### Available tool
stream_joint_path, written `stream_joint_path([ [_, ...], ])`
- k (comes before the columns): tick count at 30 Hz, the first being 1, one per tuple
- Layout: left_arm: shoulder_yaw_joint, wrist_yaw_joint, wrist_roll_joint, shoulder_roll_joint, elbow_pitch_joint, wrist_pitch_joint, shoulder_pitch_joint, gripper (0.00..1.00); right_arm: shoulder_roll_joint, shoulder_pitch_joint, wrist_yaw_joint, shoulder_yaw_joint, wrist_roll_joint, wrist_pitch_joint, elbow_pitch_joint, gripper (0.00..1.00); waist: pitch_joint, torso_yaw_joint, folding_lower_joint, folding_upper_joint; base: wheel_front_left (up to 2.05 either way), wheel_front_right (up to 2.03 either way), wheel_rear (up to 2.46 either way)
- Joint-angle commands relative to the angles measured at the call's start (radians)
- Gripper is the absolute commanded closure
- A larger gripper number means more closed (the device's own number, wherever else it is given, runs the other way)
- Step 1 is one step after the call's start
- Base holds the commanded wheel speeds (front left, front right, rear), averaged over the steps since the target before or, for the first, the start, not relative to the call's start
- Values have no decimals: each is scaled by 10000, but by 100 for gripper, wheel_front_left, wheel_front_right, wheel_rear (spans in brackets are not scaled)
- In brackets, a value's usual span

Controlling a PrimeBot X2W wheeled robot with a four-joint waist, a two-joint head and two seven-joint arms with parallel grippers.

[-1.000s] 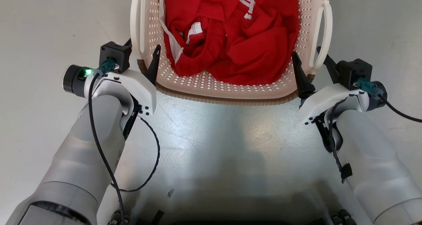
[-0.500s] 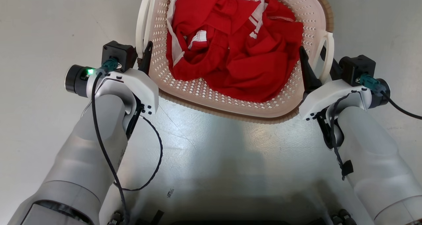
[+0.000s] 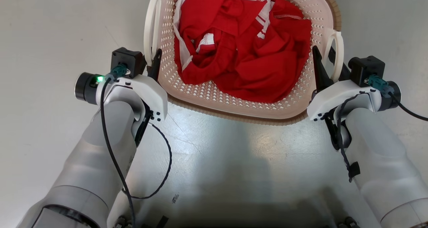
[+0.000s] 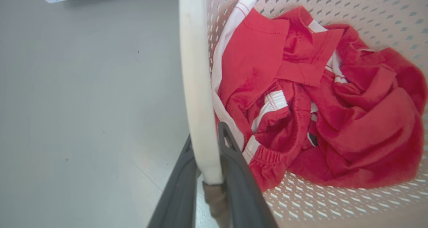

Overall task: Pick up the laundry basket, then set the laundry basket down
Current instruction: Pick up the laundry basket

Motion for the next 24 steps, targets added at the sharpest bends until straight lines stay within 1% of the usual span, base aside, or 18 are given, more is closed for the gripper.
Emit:
stream_joint_path([
  [1,42,-31,-11,284,-56,-51,307,100,164,415,125,193,-278,-134,-43,100,-83,32,0,0,0,0,0],
  [10,-329,-31,-553,175,-2,-51,683,100,164,403,125,-12,-887,-134,664,100,-628,300,0,0,0,0,0],
  [15,-589,-31,-917,141,82,-49,1007,100,164,345,125,264,-999,-134,1331,100,-1052,517,0,0,0,0,0],
  [24,-1283,-31,-1827,126,-56,308,1850,100,164,307,125,861,-723,97,2158,100,-1878,842,0,0,0,0,0],
])
